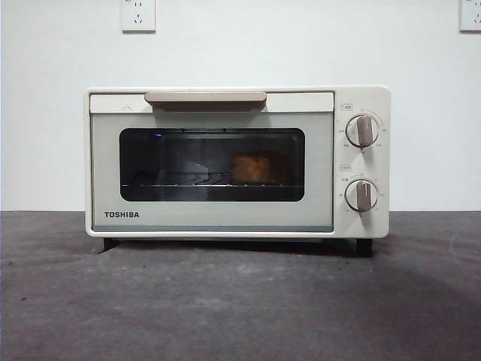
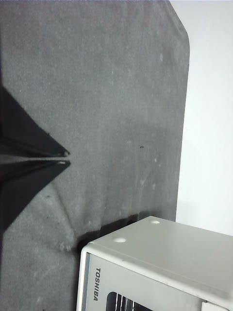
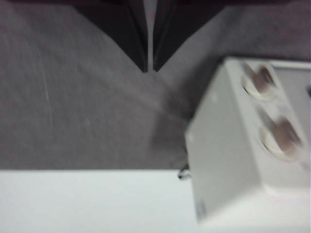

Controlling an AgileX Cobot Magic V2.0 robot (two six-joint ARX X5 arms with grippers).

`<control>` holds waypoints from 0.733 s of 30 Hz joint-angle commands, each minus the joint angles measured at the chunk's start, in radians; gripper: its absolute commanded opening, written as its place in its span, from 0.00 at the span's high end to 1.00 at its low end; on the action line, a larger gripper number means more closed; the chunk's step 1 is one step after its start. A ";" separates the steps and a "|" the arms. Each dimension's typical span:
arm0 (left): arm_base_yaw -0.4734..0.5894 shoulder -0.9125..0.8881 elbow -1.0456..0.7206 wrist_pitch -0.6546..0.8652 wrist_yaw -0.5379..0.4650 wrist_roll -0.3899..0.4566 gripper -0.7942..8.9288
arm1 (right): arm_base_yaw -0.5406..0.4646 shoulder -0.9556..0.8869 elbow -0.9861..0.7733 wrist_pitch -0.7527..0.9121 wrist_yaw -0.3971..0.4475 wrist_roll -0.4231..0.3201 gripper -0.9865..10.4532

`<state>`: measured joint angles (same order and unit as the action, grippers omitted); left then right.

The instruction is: The left arm flap open the oven, the right arm pick bread and place it into oven, the left arm flap close the oven

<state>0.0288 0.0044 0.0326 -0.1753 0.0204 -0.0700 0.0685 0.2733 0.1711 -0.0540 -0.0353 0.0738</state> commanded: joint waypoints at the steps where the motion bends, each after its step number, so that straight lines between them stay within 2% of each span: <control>1: 0.002 -0.001 -0.021 0.016 -0.005 -0.002 0.90 | -0.031 -0.031 -0.053 0.029 -0.018 -0.015 0.90; 6: 0.002 -0.001 -0.021 0.016 -0.005 -0.002 0.90 | -0.060 -0.134 -0.159 0.026 -0.019 -0.014 0.90; 9: 0.002 -0.001 -0.021 0.016 -0.005 -0.002 0.90 | -0.063 -0.204 -0.161 -0.125 -0.016 -0.015 0.90; 13: 0.002 -0.001 -0.021 0.018 -0.005 -0.002 0.90 | -0.064 -0.261 -0.161 -0.127 -0.009 -0.069 0.90; 15: 0.002 -0.001 -0.020 0.018 -0.006 -0.002 0.90 | -0.064 -0.270 -0.161 -0.127 0.019 -0.068 0.90; 22: 0.002 -0.001 -0.020 0.018 -0.005 -0.002 0.90 | -0.064 -0.270 -0.161 -0.122 0.016 -0.066 0.90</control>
<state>0.0288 0.0044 0.0326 -0.1745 0.0204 -0.0700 0.0055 0.0044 0.0170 -0.1722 -0.0227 0.0212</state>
